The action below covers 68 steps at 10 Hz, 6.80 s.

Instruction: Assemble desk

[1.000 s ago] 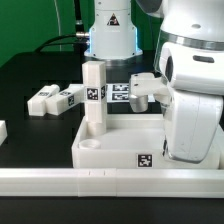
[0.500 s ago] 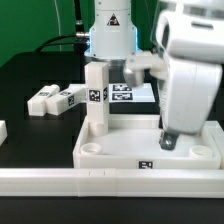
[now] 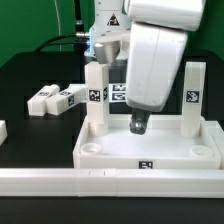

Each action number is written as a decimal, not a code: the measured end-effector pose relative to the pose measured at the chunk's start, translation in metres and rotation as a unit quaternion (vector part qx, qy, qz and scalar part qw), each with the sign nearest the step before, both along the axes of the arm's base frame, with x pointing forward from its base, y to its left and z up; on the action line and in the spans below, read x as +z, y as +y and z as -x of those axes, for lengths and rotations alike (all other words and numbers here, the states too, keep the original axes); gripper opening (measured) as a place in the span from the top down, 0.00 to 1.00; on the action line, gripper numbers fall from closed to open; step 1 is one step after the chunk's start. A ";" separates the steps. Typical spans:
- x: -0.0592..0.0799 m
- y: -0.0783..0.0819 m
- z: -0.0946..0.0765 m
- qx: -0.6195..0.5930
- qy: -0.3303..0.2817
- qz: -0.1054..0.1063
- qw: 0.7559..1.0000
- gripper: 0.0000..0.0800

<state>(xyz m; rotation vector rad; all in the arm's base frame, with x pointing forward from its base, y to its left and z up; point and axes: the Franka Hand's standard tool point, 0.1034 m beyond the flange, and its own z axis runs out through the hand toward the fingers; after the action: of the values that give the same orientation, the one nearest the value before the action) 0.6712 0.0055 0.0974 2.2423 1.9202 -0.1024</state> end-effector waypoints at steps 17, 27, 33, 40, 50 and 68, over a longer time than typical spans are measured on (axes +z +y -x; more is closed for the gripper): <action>0.006 -0.094 0.046 -0.601 0.000 -0.019 0.799 0.19; -0.006 -0.169 0.102 -0.708 0.052 -0.004 0.704 0.19; -0.022 -0.208 0.151 -0.704 0.060 -0.008 0.708 0.19; -0.034 -0.191 0.209 -0.718 0.066 -0.014 0.692 0.19; -0.063 -0.181 0.288 -0.706 0.087 -0.009 0.702 0.19; -0.069 -0.193 0.297 -0.702 0.089 -0.005 0.707 0.19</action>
Offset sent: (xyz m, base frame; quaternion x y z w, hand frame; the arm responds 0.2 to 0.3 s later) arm 0.0000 0.0000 0.0000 0.0000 0.0000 0.0000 1.0000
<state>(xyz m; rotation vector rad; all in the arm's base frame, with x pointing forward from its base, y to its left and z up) 0.3744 -0.1879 0.0284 3.1348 -0.2060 -0.4904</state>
